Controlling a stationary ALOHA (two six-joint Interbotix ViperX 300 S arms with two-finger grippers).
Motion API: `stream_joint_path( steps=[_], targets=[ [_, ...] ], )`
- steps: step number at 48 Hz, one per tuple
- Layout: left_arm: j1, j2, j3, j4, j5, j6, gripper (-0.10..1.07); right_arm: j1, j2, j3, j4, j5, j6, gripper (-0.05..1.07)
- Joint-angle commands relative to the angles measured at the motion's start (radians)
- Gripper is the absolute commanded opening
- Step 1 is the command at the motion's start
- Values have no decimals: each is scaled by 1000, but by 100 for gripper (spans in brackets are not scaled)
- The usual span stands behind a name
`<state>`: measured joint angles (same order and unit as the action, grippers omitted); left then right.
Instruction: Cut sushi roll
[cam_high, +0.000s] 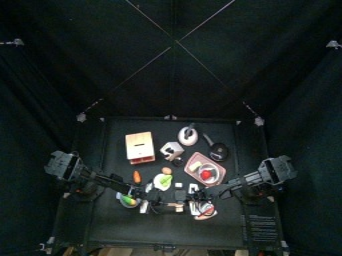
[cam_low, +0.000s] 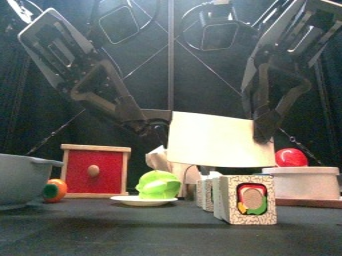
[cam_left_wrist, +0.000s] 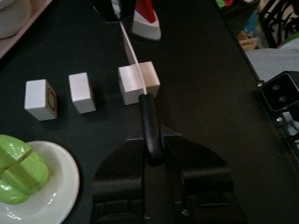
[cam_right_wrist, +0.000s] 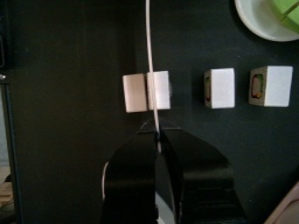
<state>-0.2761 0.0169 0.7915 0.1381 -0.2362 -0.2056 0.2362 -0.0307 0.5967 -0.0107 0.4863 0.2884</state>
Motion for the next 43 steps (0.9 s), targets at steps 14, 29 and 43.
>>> stream_joint_path(
  steps=[14,29,43],
  targets=[
    [-37,32,-21,-23,-21,3,44,9,-6,-8,23,3,0,31],
    [-31,32,-21,-23,-21,3,44,6,2,-6,23,2,0,31],
    [-31,37,-21,-25,-21,3,44,5,21,-6,23,2,-2,31]
  ],
)
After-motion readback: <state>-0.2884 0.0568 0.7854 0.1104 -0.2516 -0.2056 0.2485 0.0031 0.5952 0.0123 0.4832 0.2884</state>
